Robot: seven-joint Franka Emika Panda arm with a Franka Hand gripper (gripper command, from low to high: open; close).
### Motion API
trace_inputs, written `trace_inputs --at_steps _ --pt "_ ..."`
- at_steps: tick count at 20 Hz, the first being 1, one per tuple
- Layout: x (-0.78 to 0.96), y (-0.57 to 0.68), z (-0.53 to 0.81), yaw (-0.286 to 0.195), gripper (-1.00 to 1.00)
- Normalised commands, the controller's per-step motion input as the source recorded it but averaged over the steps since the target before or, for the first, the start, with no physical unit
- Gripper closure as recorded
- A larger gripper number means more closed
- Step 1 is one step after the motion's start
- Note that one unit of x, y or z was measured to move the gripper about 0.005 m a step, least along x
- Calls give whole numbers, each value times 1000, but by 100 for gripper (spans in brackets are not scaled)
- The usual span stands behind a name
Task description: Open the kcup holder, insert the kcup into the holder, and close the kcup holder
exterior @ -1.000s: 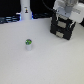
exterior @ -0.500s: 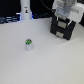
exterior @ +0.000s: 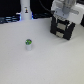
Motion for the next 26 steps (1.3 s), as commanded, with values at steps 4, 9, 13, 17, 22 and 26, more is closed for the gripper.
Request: trace_inputs --at_steps 4,9,13,17,22,26 --pt "922 -395 118 -95 100" --pt "928 -374 154 -88 100" --pt "929 -375 170 -84 100" --pt "928 -377 180 -88 100" --pt "917 -390 168 -92 100" --pt "906 -401 153 -95 100"
